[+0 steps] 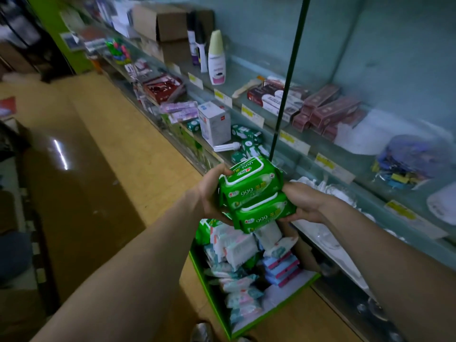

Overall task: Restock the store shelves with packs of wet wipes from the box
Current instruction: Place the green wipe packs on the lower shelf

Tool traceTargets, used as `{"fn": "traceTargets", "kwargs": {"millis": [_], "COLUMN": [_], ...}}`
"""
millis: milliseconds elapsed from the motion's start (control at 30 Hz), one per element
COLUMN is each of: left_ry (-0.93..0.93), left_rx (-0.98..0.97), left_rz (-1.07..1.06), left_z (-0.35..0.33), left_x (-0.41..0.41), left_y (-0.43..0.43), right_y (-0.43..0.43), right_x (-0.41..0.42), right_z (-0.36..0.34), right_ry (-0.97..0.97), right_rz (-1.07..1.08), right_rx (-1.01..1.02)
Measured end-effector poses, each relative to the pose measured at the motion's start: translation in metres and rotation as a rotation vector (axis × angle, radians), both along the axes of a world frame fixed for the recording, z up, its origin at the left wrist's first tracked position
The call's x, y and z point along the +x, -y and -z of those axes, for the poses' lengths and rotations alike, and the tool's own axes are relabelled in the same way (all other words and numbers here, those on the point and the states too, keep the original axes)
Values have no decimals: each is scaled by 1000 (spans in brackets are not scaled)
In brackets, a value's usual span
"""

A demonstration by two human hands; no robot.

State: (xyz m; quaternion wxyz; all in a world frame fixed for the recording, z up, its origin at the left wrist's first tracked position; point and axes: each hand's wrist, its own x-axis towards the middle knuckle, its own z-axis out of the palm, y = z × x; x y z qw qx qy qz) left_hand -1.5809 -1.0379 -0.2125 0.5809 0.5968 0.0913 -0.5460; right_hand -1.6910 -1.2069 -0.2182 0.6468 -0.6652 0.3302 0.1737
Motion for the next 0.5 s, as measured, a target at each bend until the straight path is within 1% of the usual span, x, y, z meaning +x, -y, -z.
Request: {"fn": "traceTargets", "kwargs": {"millis": [67,133,200,267,367,500], "left_ry": [32,69,104,128,158,198], "left_rx": [-33,-41,-36,-37,-40,-35], "left_rz": [-4,-18,-29,-34,-41,-67], "left_z": [-10,-19,-26,-33,-47,-72], "left_x": [4,9,15,19,23,25], "left_y": [0,-3,-7,-11,-17,-26], "right_y": [0,1,4,4,-4,-19], "right_x": [6,13,22,28,36,51], "right_z": [-9,-20,-32,-47,-68,-88], "right_ry": [20,27,14,-1,28,57], "right_rz": [17,29,-21,-98,-146,-207], "right_rx": [-2,51,141,181,171,100]}}
